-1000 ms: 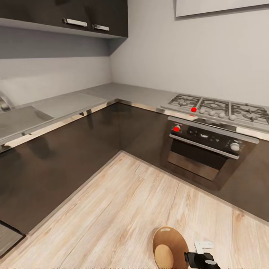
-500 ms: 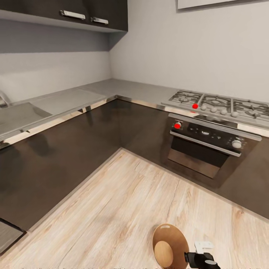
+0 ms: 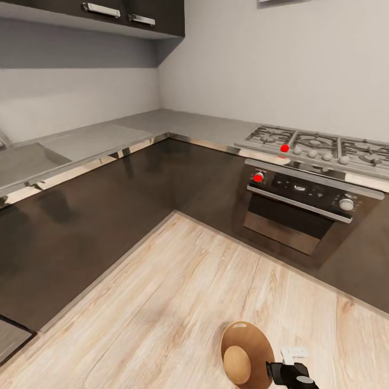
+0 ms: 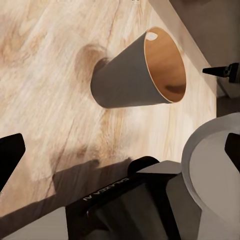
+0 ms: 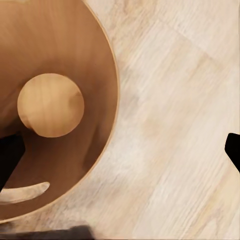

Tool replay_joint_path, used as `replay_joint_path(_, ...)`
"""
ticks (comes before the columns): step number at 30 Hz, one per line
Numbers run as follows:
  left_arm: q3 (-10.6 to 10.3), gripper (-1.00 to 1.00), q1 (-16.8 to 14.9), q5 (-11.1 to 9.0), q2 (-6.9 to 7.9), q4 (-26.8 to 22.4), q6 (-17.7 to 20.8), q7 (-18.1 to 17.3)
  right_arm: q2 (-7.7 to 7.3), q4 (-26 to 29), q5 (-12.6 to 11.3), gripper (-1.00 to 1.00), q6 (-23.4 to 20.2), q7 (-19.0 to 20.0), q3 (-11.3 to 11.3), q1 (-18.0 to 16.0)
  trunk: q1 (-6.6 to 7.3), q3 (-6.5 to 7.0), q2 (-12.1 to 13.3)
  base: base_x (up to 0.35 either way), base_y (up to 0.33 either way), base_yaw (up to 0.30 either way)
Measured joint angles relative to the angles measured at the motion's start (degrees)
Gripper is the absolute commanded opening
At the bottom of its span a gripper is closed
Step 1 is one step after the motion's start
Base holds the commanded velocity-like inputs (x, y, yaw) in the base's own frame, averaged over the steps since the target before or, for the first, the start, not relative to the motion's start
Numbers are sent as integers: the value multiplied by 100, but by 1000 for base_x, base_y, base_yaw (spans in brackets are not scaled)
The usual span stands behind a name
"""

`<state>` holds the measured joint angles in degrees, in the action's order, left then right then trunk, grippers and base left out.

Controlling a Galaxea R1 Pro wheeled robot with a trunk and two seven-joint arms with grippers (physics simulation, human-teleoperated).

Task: Put the three can of soda from the living room inside the tash can in the kitchen.

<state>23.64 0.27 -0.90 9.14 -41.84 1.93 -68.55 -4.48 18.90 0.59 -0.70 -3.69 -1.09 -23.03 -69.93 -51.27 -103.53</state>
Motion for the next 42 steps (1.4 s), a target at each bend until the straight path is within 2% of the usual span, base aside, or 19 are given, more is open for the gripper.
replay_joint_path(14, 0, 100, 0, 2, 0, 0, 0, 0, 0, 0, 2, 100, 35, 0, 3, 0, 0, -11, 0, 66, 0, 0)
replay_joint_path(42, 0, 100, 0, 1, 0, 0, 0, 0, 0, -9, 2, 100, 35, 0, 3, 0, -614, -746, -1121, 0, 0, 0)
